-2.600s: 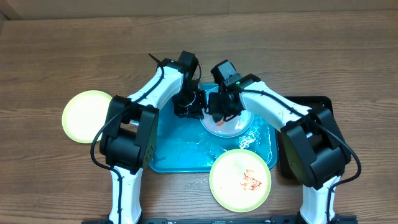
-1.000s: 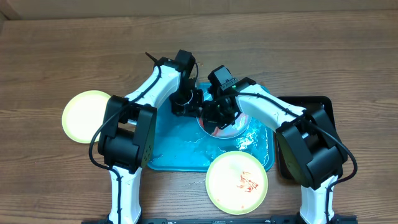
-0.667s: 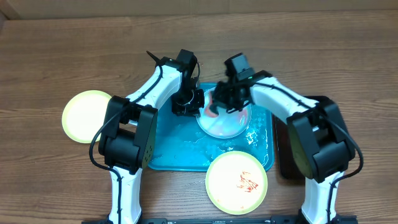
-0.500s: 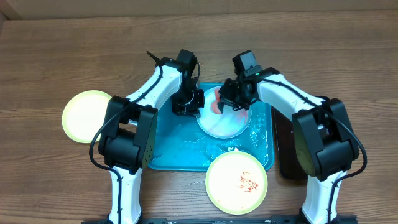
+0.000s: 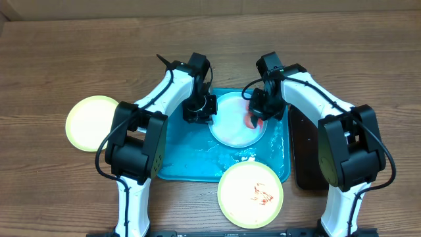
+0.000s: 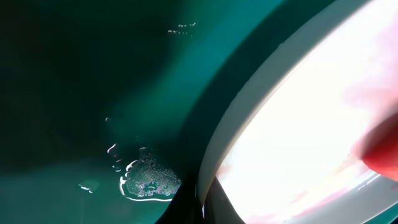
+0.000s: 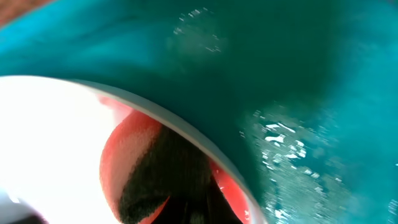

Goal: Clean dirty plates on tray and stack at the side
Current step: 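Continue scrubbing the light-blue plate's red sauce with the right gripper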

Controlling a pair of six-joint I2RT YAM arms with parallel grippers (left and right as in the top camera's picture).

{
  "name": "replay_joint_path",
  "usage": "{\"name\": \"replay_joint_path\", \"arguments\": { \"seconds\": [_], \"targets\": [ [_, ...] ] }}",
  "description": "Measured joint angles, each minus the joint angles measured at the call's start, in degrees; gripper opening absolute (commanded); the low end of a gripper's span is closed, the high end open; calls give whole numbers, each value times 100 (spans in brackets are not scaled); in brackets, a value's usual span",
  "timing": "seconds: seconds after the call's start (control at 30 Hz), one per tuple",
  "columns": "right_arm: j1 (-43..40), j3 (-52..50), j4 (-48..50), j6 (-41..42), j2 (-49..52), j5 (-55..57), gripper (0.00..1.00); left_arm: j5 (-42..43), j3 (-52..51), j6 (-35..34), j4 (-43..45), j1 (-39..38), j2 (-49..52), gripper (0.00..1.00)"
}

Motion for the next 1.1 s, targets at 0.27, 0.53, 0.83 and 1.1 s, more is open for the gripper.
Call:
{"name": "replay_joint_path", "arguments": {
  "seconds": [0.27, 0.53, 0.83, 1.1],
  "targets": [
    [-48, 7, -442, -977, 0, -308, 4, 13, 0, -2, 2, -26, 0, 5],
    [302, -120, -323, -2118, 42, -1714, 4, 13, -2, -4, 17, -26, 0, 4],
    [769, -153, 511, -1971, 120, -2330, 4, 15, -2, -26, 17, -26, 0, 4],
    [245, 361, -407, -1729, 120, -1202, 4, 15, -2, -111, 17, -26, 0, 4]
  ]
}}
